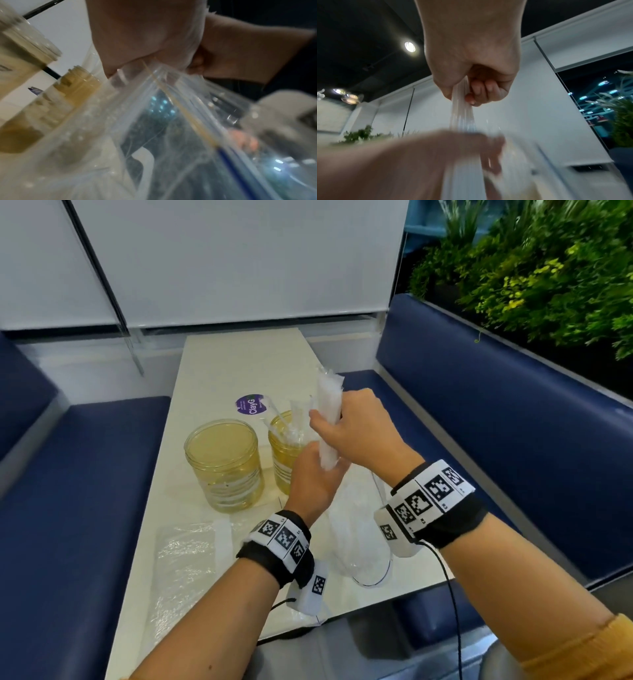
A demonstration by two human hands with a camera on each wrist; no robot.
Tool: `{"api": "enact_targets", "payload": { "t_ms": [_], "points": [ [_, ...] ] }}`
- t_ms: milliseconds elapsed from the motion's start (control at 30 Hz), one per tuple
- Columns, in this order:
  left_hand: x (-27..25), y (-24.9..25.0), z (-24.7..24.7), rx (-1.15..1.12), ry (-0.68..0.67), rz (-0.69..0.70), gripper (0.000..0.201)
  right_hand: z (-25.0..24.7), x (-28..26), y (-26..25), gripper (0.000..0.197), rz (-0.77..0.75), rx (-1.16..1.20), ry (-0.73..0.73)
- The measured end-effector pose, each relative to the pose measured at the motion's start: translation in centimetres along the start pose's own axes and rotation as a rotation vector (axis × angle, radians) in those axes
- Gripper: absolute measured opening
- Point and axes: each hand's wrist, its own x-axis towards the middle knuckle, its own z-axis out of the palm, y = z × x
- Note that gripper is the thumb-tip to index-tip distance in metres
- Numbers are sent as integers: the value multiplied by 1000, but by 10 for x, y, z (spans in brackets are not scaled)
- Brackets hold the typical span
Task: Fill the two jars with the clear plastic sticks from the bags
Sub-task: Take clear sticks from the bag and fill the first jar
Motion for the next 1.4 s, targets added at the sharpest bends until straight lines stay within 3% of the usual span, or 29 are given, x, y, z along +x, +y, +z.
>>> {"api": "enact_targets", "payload": {
  "t_ms": [133,267,400,467,700,800,900,967,1100,1200,1267,1400],
  "points": [
    [-9,-18,-9,-16,-29,-159,34,-51,34,-29,46,-101,115,130],
    [-21,-30,-17,53,-46,-104,29,-84,74,-45,47,-178,227,331],
    [-26,-33,-26,107,-111,-110,15,-66,109,-40,58,-169,224,444],
    [-29,-34,-31,112,-147,-83,14,-43,122,-31,57,-107,198,380],
    [-30,-37,-46,135,-168,-76,22,48,132,8,51,100,15,-80],
    [-28,-37,-52,162,-162,-47,22,69,128,20,57,187,-79,-211],
    [-27,-34,-54,172,-162,-63,22,76,124,29,79,261,-140,-373],
    [-26,-34,-54,177,-162,-67,22,75,123,32,82,244,-136,-375],
    [-26,-31,-51,198,-161,-70,20,64,125,27,70,120,19,-92],
    [-25,-27,-48,196,-160,-93,19,63,128,18,38,3,58,23],
    [-25,-26,-47,192,-159,-91,19,67,127,14,22,-3,30,-13],
    [-25,-25,-50,174,-162,-93,19,74,121,16,26,60,-151,-185]
  ]
}}
